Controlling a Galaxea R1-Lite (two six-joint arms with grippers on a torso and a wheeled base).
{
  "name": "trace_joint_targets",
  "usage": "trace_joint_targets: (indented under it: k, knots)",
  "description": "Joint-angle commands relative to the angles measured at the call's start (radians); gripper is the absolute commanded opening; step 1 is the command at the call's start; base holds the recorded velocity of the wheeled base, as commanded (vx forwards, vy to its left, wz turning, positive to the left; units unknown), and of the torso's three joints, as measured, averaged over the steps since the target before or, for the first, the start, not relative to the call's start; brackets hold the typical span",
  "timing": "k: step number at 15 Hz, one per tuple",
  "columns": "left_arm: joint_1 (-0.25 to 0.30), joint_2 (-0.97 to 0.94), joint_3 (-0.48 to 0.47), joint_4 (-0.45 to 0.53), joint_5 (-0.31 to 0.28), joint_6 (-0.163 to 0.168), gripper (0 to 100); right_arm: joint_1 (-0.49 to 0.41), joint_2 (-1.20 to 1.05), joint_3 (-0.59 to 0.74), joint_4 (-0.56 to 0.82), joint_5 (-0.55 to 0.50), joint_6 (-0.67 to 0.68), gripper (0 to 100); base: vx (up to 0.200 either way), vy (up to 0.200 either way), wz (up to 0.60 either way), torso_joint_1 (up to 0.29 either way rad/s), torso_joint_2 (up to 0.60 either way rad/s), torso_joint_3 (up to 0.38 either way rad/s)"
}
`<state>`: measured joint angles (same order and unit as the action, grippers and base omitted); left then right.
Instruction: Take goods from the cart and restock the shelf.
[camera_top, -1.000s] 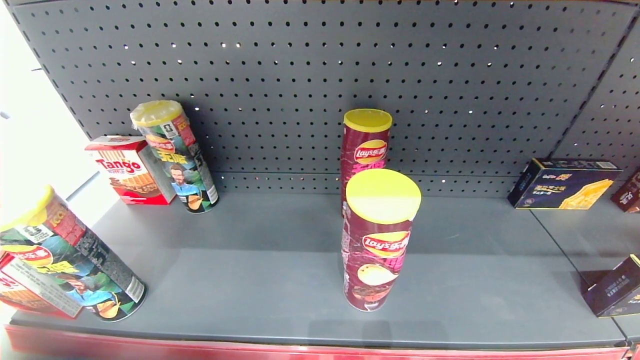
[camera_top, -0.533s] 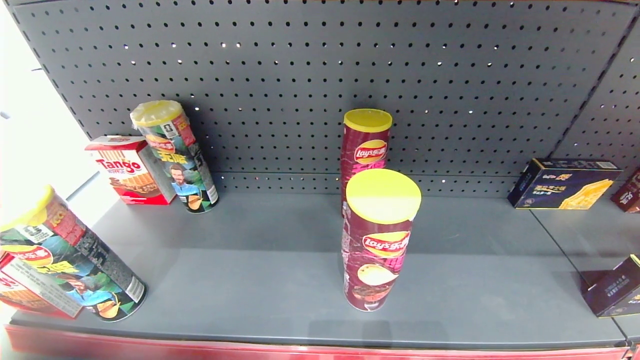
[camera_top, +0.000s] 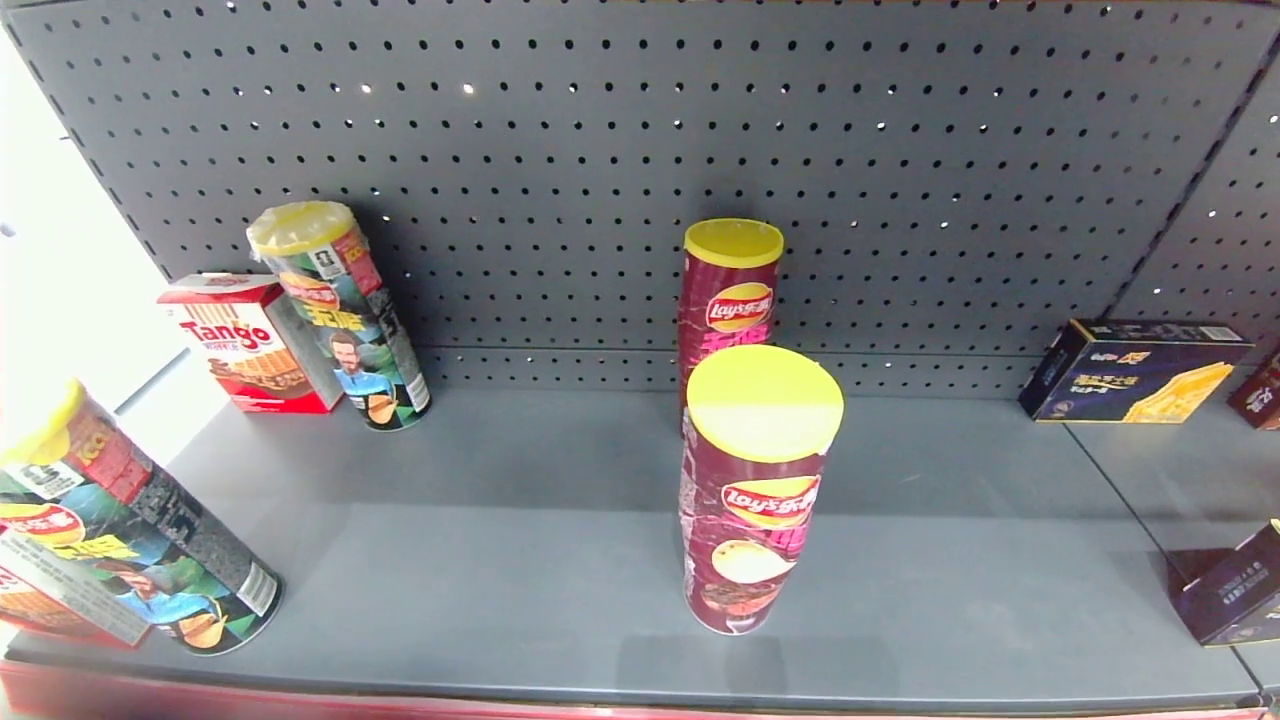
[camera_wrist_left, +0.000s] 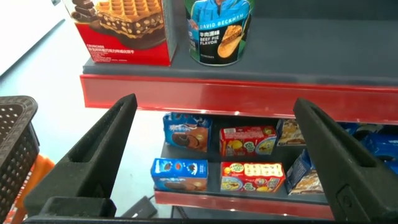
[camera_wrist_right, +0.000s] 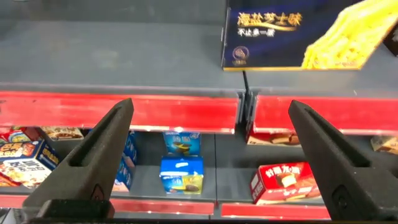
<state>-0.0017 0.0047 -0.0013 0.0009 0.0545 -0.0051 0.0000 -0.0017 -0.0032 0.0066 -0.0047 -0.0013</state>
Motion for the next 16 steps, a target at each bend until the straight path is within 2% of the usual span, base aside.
trace_joint_targets:
  k: [1, 5, 7, 11, 13, 16]
  knots:
    - [0.0, 0.001, 0.0, -0.001, -0.001, -0.001, 100, 0.0, 0.002, 0.0, 0.0, 0.0, 0.0, 100, 0.0, 0.0, 0.0, 0.0, 0.0, 0.0]
    - [0.0, 0.001, 0.0, -0.001, 0.002, 0.001, 100, 0.0, 0.002, 0.0, 0.0, 0.0, 0.0, 100, 0.0, 0.0, 0.0, 0.0, 0.0, 0.0]
    - [0.0, 0.001, 0.0, -0.001, 0.001, -0.001, 100, 0.0, 0.002, 0.0, 0.0, 0.0, 0.0, 100, -0.2, 0.0, 0.0, 0.0, 0.0, 0.002]
    - [0.0, 0.001, 0.0, -0.001, 0.001, 0.002, 100, 0.0, 0.002, 0.0, 0.0, 0.0, 0.0, 100, 0.0, 0.0, 0.0, 0.0, 0.0, 0.0]
    - [0.0, 0.001, 0.0, -0.001, -0.001, 0.004, 100, 0.0, 0.002, 0.0, 0.0, 0.002, 0.0, 100, 0.0, -0.2, 0.0, 0.012, 0.0, 0.005]
    - [0.0, 0.001, 0.0, -0.001, -0.001, -0.001, 100, 0.0, 0.002, 0.0, 0.0, 0.0, 0.0, 100, 0.0, 0.0, 0.0, 0.0, 0.0, 0.0]
